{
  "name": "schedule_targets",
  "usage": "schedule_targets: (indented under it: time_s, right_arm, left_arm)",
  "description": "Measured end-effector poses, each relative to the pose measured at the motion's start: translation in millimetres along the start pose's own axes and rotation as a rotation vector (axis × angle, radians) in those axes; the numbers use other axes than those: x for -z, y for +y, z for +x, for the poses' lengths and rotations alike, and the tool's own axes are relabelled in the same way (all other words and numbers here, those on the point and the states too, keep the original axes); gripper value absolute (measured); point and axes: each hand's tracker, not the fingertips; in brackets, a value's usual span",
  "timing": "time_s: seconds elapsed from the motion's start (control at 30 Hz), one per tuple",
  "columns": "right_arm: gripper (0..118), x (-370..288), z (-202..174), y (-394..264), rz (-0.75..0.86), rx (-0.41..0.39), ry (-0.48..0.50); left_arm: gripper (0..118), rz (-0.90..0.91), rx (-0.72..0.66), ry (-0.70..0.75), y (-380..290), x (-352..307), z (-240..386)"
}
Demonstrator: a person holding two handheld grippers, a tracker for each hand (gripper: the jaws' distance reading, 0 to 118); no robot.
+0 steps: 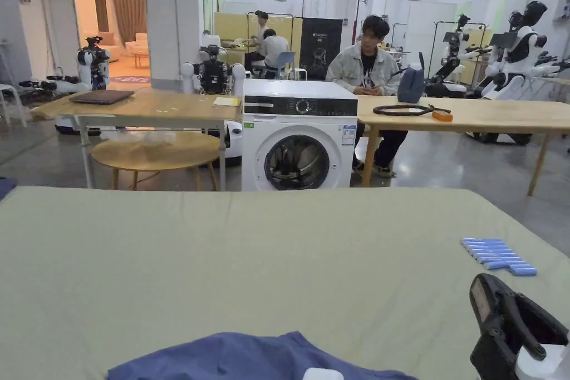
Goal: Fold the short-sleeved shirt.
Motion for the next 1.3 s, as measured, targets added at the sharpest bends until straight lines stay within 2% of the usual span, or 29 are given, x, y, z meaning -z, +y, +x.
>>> schedule_targets:
  time_s: [0.13,0.23,0.27,0.33,0.4,0.53,0.63,0.67,0.7,0.73,0.77,0.83,0.87,0.9,0.93,0.97,1.0,1.03,1.07,1.1,1.13,1.17,1.2,1.23,1.3]
  right_arm:
    - [0,-2,-8,5,0.032,0.015,0.026]
    - [0,-2,-15,5,0.048,0.02,0.044]
    - [0,-2,-18,5,0.048,0.017,0.047]
    - [0,1,-22,3,0.037,0.018,0.074]
    - [0,4,-25,-1,0.016,0.024,0.088]
    - [0,12,-28,-13,-0.031,0.039,0.106]
    - [0,15,-28,-22,-0.06,0.053,0.114]
    - [0,16,-28,-24,-0.068,0.052,0.113]
    - [0,16,-28,-27,-0.077,0.052,0.112]
    - [0,16,-26,-29,-0.087,0.052,0.112]
    - [0,16,-26,-32,-0.097,0.051,0.111]
    - [1,16,-22,-39,-0.131,0.042,0.093]
    - [10,17,-20,-42,-0.152,0.034,0.084]
    - [10,18,-16,-47,-0.187,0.025,0.081]
    - [15,19,-10,-52,-0.219,0.02,0.074]
    - [29,20,-6,-57,-0.243,0.015,0.063]
    - [67,24,1,-64,-0.288,0.01,0.052]
    - [100,33,8,-72,-0.356,0.004,0.032]
    - [118,41,13,-80,-0.414,-0.006,0.006]
    - [118,45,22,-97,-0.409,-0.013,-0.031]
    - [118,56,30,-112,-0.468,-0.037,-0.049]
    - [118,66,35,-122,-0.509,-0.054,-0.068]
    - [118,82,42,-137,-0.577,-0.072,-0.079]
    - [118,93,48,-129,-0.626,-0.089,-0.084]
    - [118,120,58,-149,-0.731,-0.126,-0.103]
  left_arm:
    - [99,0.337,-0.062,0.052,2,-123,-33]
    - [97,0.552,-0.081,0.214,-13,-206,-60]
    - [84,0.635,-0.086,0.269,-22,-228,-67]
    - [3,0.763,-0.118,0.43,-43,-276,-80]
    - [0,0.831,-0.161,0.53,-63,-307,-93]
    - [0,0.735,-0.25,0.588,-94,-332,-114]
    - [0,0.547,-0.277,0.562,-116,-311,-134]
    - [1,0.478,-0.294,0.573,-123,-298,-138]
    - [37,0.387,-0.322,0.57,-130,-281,-145]
    - [83,0.303,-0.356,0.546,-138,-263,-153]
    - [114,0.231,-0.393,0.516,-144,-245,-161]
    - [117,0.012,-0.467,0.441,-162,-192,-178]
    - [117,0.005,-0.471,0.44,-166,-175,-182]
    - [117,-0.09,-0.484,0.425,-178,-160,-183]
    - [117,-0.134,-0.496,0.417,-184,-144,-183]
    - [115,-0.159,-0.487,0.431,-187,-134,-181]
    - [114,-0.152,-0.418,0.542,-187,-128,-173]
    - [112,-0.144,-0.348,0.579,-184,-129,-166]
    - [108,-0.141,-0.345,0.589,-180,-132,-160]
    - [95,-0.11,-0.352,0.596,-178,-137,-155]
    - [75,-0.103,-0.37,0.596,-175,-146,-150]
    - [50,-0.102,-0.37,0.59,-173,-153,-147]
    - [8,-0.064,-0.337,0.554,-173,-159,-144]
    - [2,-0.033,-0.332,0.479,-173,-164,-140]
    - [2,-0.047,-0.349,0.489,-170,-171,-137]
